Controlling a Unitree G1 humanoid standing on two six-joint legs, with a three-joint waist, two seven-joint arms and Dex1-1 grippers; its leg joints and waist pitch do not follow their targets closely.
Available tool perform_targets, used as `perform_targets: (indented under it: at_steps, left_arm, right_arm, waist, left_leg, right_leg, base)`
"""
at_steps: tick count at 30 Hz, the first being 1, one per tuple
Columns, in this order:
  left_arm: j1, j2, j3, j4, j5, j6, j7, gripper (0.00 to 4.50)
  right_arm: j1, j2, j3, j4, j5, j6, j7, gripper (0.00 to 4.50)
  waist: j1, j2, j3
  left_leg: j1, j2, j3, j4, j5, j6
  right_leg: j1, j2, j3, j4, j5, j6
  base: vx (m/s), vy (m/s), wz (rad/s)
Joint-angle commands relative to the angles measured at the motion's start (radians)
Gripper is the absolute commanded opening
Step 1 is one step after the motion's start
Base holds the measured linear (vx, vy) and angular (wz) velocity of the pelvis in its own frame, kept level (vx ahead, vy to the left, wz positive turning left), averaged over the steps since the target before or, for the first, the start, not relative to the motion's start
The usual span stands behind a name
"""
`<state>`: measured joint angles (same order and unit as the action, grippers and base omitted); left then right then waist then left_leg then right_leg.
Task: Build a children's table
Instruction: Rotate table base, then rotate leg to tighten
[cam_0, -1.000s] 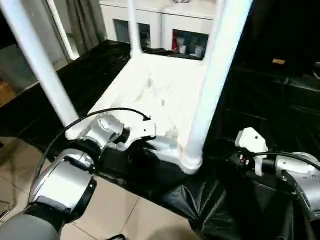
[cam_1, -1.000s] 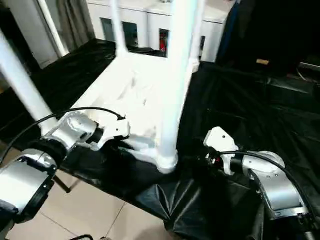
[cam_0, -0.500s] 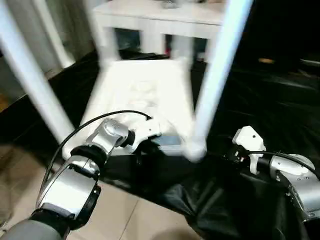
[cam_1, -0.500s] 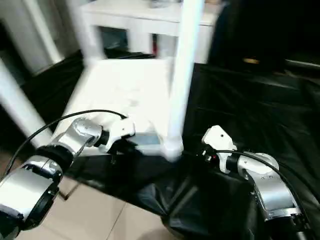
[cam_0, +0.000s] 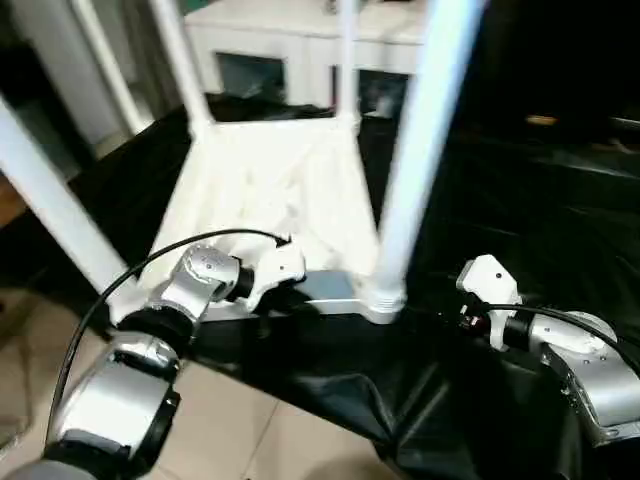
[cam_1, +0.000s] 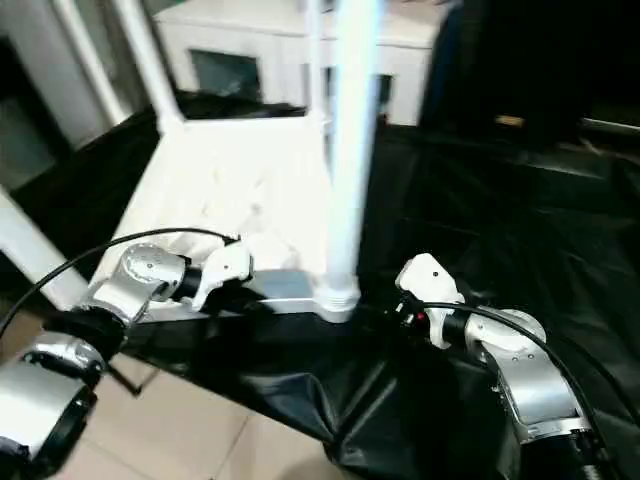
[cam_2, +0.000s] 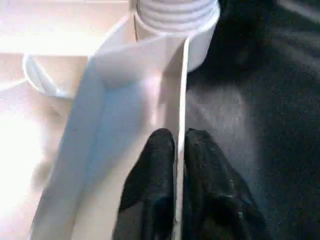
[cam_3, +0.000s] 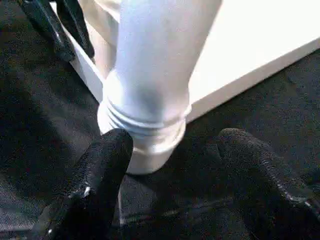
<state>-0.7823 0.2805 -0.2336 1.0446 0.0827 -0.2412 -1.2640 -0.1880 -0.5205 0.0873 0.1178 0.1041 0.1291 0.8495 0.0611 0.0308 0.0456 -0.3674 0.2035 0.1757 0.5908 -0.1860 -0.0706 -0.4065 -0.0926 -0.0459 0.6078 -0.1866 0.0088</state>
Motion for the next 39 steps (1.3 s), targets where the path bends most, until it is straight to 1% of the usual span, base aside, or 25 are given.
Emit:
perform_targets:
  at_steps: [1, 3, 4, 5, 6, 8, 12, 15, 16, 18, 20, 21, 22, 23, 24, 25, 30, 31, 33, 35, 36, 38, 39]
  left_arm:
    - [0.02, -0.003, 0.004, -0.004, -0.005, 0.01, -0.014, 0.76]
    - [0.02, -0.006, 0.007, -0.004, -0.001, 0.012, -0.004, 0.76]
    - [0.019, -0.006, 0.003, 0.0, 0.006, 0.006, 0.004, 0.76]
    - [0.02, -0.006, 0.002, 0.002, 0.008, 0.006, 0.007, 0.76]
    - [0.02, -0.007, -0.001, 0.007, 0.013, 0.002, 0.018, 0.76]
    - [0.019, -0.011, -0.003, 0.016, 0.02, 0.001, 0.051, 0.76]
    - [0.01, -0.021, -0.003, 0.021, 0.018, 0.008, 0.068, 0.76]
    - [0.002, -0.026, -0.007, 0.029, 0.025, 0.004, 0.079, 0.76]
    - [-0.009, -0.035, -0.01, 0.038, 0.032, 0.004, 0.096, 0.76]
    - [-0.021, -0.043, -0.017, 0.046, 0.043, -0.003, 0.112, 0.76]
    - [-0.026, -0.044, -0.026, 0.051, 0.052, -0.006, 0.114, 0.76]
    - [-0.029, -0.042, -0.036, 0.055, 0.063, -0.005, 0.115, 0.76]
    - [-0.032, -0.04, -0.044, 0.062, 0.074, -0.012, 0.125, 0.76]
    - [-0.033, -0.039, -0.046, 0.065, 0.078, -0.015, 0.128, 0.76]
    - [-0.037, -0.036, -0.052, 0.074, 0.086, -0.025, 0.135, 0.76]
    - [-0.039, -0.034, -0.054, 0.078, 0.089, -0.029, 0.137, 0.76]
    - [-0.061, -0.032, -0.053, 0.108, 0.107, -0.035, 0.158, 0.76]
    - [-0.065, -0.032, -0.053, 0.112, 0.105, -0.03, 0.148, 0.51]
    - [-0.071, -0.032, -0.053, 0.119, 0.103, -0.028, 0.144, 0.51]
    - [-0.075, -0.035, -0.049, 0.125, 0.098, -0.027, 0.142, 0.37]
    - [-0.081, -0.04, -0.04, 0.132, 0.089, -0.023, 0.142, 0.22]
    - [-0.084, -0.042, -0.038, 0.137, 0.087, -0.022, 0.138, 0.08]
    - [-0.086, -0.043, -0.036, 0.141, 0.086, -0.022, 0.131, 0.08]
  right_arm:
    - [0.001, 0.003, 0.009, -0.023, 0.003, 0.012, -0.004, 3.17]
    - [0.003, 0.004, 0.011, -0.027, 0.004, 0.014, -0.005, 3.17]
    - [0.003, 0.004, 0.012, -0.027, 0.005, 0.014, -0.005, 3.17]
    - [0.003, 0.004, 0.012, -0.028, 0.005, 0.014, -0.004, 3.17]
    - [0.004, 0.004, 0.013, -0.029, 0.005, 0.014, -0.004, 3.17]
    - [0.003, 0.005, 0.012, -0.03, 0.007, 0.015, -0.003, 3.17]
    - [0.002, 0.003, 0.008, -0.031, 0.009, 0.017, -0.003, 3.17]
    - [0.002, 0.002, 0.008, -0.032, 0.008, 0.018, -0.003, 3.17]
    - [0.004, 0.003, 0.009, -0.033, 0.009, 0.018, -0.004, 3.17]
    - [0.006, 0.003, 0.009, -0.035, 0.009, 0.018, -0.004, 3.17]
    - [0.007, 0.003, 0.009, -0.036, 0.01, 0.019, -0.005, 3.17]
    - [0.009, 0.002, 0.008, -0.038, 0.01, 0.019, -0.006, 3.17]
    - [0.011, 0.001, 0.007, -0.041, 0.011, 0.02, -0.006, 3.17]
    - [0.011, 0.0, 0.007, -0.041, 0.011, 0.021, -0.006, 3.17]
    - [0.013, -0.001, 0.006, -0.044, 0.011, 0.022, -0.007, 3.17]
    - [0.014, -0.002, 0.005, -0.046, 0.011, 0.023, -0.007, 3.17]
    - [0.019, -0.003, 0.005, -0.054, 0.014, 0.028, -0.005, 3.17]
    - [0.02, -0.003, 0.005, -0.057, 0.014, 0.029, -0.005, 3.17]
    - [0.022, -0.003, 0.005, -0.059, 0.015, 0.03, -0.005, 3.17]
    - [0.024, -0.003, 0.004, -0.062, 0.015, 0.031, -0.006, 3.17]
    - [0.025, -0.003, 0.003, -0.063, 0.015, 0.031, -0.007, 3.17]
    - [0.026, -0.003, 0.003, -0.063, 0.016, 0.032, -0.007, 3.17]
    - [0.027, -0.003, 0.003, -0.064, 0.015, 0.031, -0.007, 3.17]
  waist:
    - [0.0, -0.02, -0.061]
    - [0.0, -0.023, -0.061]
    - [0.0, -0.026, -0.059]
    - [0.0, -0.026, -0.059]
    - [-0.001, -0.026, -0.058]
    - [-0.001, -0.026, -0.056]
    - [0.001, -0.025, -0.055]
    - [0.0, -0.026, -0.056]
    - [0.0, -0.023, -0.055]
    - [0.001, -0.024, -0.055]
    - [0.002, -0.025, -0.054]
    - [0.002, -0.018, -0.054]
    - [0.0, -0.022, -0.054]
    - [0.0, -0.022, -0.054]
    - [0.0, -0.02, -0.054]
    - [0.0, -0.023, -0.054]
    - [-0.001, -0.022, -0.055]
    - [-0.002, -0.018, -0.054]
    - [-0.003, -0.02, -0.053]
    - [-0.003, -0.02, -0.053]
    - [-0.004, -0.019, -0.053]
    - [-0.004, -0.02, -0.053]
    - [-0.004, -0.015, -0.053]
  left_leg:
    - [0.003, 0.019, 0.005, -0.063, -0.168, 0.103]
    - [0.005, 0.018, 0.005, -0.064, -0.19, 0.094]
    - [0.004, 0.018, 0.005, -0.065, -0.206, 0.084]
    - [0.004, 0.018, 0.005, -0.065, -0.206, 0.084]
    - [0.005, 0.017, 0.005, -0.066, -0.215, 0.074]
    - [0.006, 0.017, 0.005, -0.067, -0.222, 0.069]
    - [0.009, 0.017, 0.006, -0.068, -0.236, 0.062]
    - [0.006, 0.017, 0.005, -0.069, -0.233, 0.059]
    - [0.009, 0.017, 0.005, -0.07, -0.239, 0.057]
    - [0.012, 0.017, 0.007, -0.069, -0.248, 0.056]
    - [0.009, 0.018, 0.006, -0.07, -0.245, 0.056]
    - [0.008, 0.018, 0.004, -0.071, -0.246, 0.054]
    - [0.006, 0.017, 0.003, -0.072, -0.249, 0.05]
    - [0.007, 0.017, 0.004, -0.072, -0.252, 0.051]
    - [0.008, 0.016, 0.003, -0.072, -0.255, 0.049]
    - [0.005, 0.016, 0.003, -0.072, -0.251, 0.048]
    - [0.005, 0.016, 0.002, -0.073, -0.255, 0.047]
    - [0.005, 0.015, 0.002, -0.073, -0.258, 0.046]
    - [0.005, 0.015, 0.002, -0.073, -0.263, 0.045]
    - [0.006, 0.016, 0.002, -0.075, -0.272, 0.043]
    - [0.006, 0.015, 0.001, -0.075, -0.278, 0.04]
    - [0.006, 0.015, 0.001, -0.075, -0.281, 0.039]
    - [0.005, 0.015, 0.0, -0.075, -0.28, 0.038]
  right_leg:
    - [0.054, -0.036, 0.028, -0.067, -0.096, -0.271]
    - [0.054, -0.038, 0.029, -0.07, -0.12, -0.266]
    - [0.055, -0.039, 0.03, -0.073, -0.152, -0.255]
    - [0.055, -0.039, 0.03, -0.073, -0.152, -0.255]
    - [0.055, -0.039, 0.031, -0.076, -0.18, -0.242]
    - [0.053, -0.039, 0.032, -0.078, -0.2, -0.233]
    - [0.05, -0.038, 0.033, -0.082, -0.23, -0.228]
    - [0.052, -0.038, 0.033, -0.082, -0.232, -0.219]
    - [0.049, -0.037, 0.034, -0.084, -0.24, -0.216]
    - [0.047, -0.038, 0.035, -0.087, -0.247, -0.217]
    - [0.049, -0.038, 0.035, -0.087, -0.252, -0.214]
    - [0.05, -0.039, 0.035, -0.086, -0.255, -0.211]
    - [0.051, -0.038, 0.034, -0.087, -0.264, -0.2]
    - [0.05, -0.038, 0.034, -0.088, -0.269, -0.198]
    - [0.049, -0.038, 0.034, -0.089, -0.276, -0.194]
    - [0.052, -0.038, 0.034, -0.089, -0.274, -0.192]
    - [0.051, -0.038, 0.033, -0.089, -0.269, -0.196]
    - [0.051, -0.039, 0.033, -0.089, -0.276, -0.196]
    - [0.051, -0.038, 0.033, -0.091, -0.284, -0.194]
    - [0.05, -0.038, 0.033, -0.092, -0.298, -0.192]
    - [0.05, -0.039, 0.033, -0.094, -0.306, -0.191]
    - [0.05, -0.039, 0.033, -0.095, -0.314, -0.189]
    - [0.05, -0.04, 0.033, -0.094, -0.311, -0.19]
  base:
    - [0.0, 0.0, 0.0]
    - [0.0, 0.0, 0.0]
    - [0.0, 0.0, 0.0]
    - [0.0, 0.0, 0.0]
    - [0.0, 0.0, 0.0]
    - [0.0, 0.0, 0.0]
    - [0.0, 0.0, 0.0]
    - [0.0, 0.0, 0.0]
    - [0.0, 0.0, 0.0]
    - [0.0, 0.0, 0.0]
    - [0.0, 0.0, 0.0]
    - [0.0, 0.0, 0.0]
    - [0.0, 0.0, 0.0]
    - [0.0, 0.0, 0.0]
    - [0.0, 0.0, 0.0]
    - [0.0, 0.0, 0.0]
    - [0.0, 0.0, 0.0]
    - [0.0, 0.0, 0.0]
    - [0.0, 0.0, 0.0]
    - [0.0, 0.0, 0.0]
    - [0.0, 0.0, 0.0]
    - [0.0, 0.0, 0.0]
    - [0.0, 0.0, 0.0]
